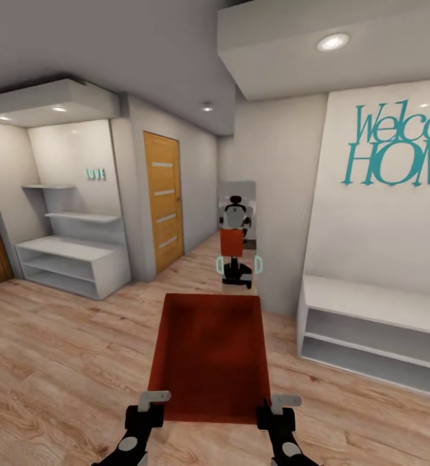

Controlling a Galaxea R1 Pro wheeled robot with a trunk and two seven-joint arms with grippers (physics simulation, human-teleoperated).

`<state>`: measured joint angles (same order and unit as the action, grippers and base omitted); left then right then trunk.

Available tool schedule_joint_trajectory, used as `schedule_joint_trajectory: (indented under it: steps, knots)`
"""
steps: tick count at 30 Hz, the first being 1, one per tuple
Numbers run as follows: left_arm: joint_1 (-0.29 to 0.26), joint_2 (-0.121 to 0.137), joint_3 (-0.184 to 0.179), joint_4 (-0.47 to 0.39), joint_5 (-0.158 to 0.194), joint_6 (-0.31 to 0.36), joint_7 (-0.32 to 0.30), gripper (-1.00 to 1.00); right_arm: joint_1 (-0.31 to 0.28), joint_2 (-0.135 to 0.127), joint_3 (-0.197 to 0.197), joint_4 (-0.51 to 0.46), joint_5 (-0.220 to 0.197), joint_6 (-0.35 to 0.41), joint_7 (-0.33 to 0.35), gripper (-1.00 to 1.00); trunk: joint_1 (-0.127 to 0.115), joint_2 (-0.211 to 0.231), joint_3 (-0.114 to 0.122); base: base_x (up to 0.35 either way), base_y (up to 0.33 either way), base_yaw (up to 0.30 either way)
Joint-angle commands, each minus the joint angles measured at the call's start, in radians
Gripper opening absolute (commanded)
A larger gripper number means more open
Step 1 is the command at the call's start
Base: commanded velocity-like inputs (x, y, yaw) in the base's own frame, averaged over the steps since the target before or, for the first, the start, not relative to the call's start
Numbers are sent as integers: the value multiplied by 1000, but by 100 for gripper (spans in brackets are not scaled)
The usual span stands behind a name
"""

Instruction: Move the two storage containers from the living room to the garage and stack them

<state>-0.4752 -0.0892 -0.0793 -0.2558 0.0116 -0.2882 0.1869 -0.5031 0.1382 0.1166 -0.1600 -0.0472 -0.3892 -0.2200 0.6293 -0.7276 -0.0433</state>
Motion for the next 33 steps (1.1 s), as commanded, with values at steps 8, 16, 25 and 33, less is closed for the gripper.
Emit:
schedule_joint_trajectory:
  steps: [8,16,25,33]
  knots:
    - [0,2,0,3,5,-2,11,-100,-2,0,-20,-58,18,-14,13,-100,1,-1,-2,323,0,93]
    - [0,2,0,3,5,-2,11,-100,-2,0,-20,-58,18,-14,13,-100,1,-1,-2,323,0,266]
    - [0,2,0,3,5,-2,11,-100,-2,0,-20,-58,18,-14,13,-100,1,-1,-2,323,0,277]
    - [0,2,0,3,5,-2,11,-100,-2,0,-20,-58,18,-14,13,-100,1,-1,-2,323,0,277]
